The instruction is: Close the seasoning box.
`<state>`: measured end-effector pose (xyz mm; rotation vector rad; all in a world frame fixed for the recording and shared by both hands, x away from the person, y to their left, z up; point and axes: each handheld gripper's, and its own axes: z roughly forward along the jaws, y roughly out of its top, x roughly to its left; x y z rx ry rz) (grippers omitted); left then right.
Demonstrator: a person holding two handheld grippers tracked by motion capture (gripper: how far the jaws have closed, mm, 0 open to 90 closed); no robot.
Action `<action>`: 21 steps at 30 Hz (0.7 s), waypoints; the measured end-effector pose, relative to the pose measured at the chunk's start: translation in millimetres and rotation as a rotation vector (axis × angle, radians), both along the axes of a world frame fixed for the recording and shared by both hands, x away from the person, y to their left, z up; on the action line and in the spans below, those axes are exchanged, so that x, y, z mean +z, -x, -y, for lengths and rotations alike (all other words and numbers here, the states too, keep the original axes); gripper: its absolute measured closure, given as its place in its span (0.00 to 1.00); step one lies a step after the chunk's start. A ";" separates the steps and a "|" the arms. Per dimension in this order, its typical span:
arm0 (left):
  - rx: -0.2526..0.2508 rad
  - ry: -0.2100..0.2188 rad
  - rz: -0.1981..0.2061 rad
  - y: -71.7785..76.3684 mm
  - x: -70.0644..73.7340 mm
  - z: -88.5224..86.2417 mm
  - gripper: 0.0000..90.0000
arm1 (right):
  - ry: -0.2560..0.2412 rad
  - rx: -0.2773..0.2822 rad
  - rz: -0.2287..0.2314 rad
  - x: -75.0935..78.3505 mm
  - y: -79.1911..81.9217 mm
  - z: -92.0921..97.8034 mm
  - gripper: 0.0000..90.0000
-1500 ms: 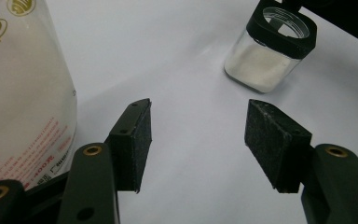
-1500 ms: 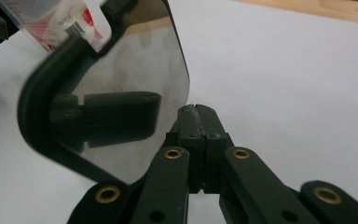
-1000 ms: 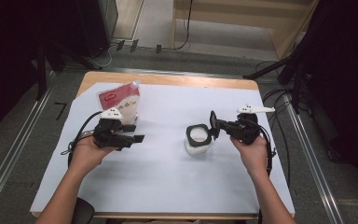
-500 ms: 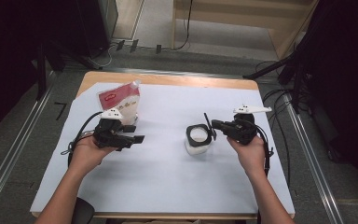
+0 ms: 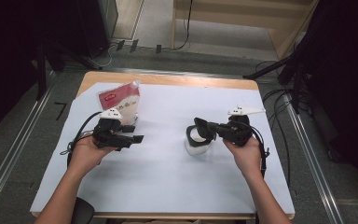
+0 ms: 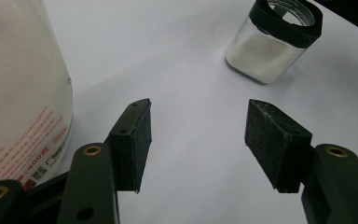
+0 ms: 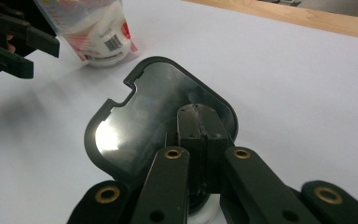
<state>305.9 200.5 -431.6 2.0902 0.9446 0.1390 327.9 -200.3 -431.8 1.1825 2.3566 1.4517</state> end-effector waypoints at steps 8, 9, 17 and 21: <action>-0.003 -0.003 -0.005 -0.1 -1.0 0.7 0.47 | 0.017 0.022 -0.015 -4.3 1.1 -9.5 1.00; -0.005 -0.002 -0.005 -0.4 -1.0 0.3 0.47 | 0.021 0.025 -0.013 -5.1 1.1 -10.8 1.00; -0.001 0.001 -0.008 -0.1 -1.2 0.0 0.47 | 0.054 0.046 -0.015 -11.0 1.4 -19.6 1.00; -0.003 -0.002 -0.009 -0.3 -1.5 -0.1 0.47 | 0.045 0.048 -0.014 -11.8 1.8 -20.2 1.00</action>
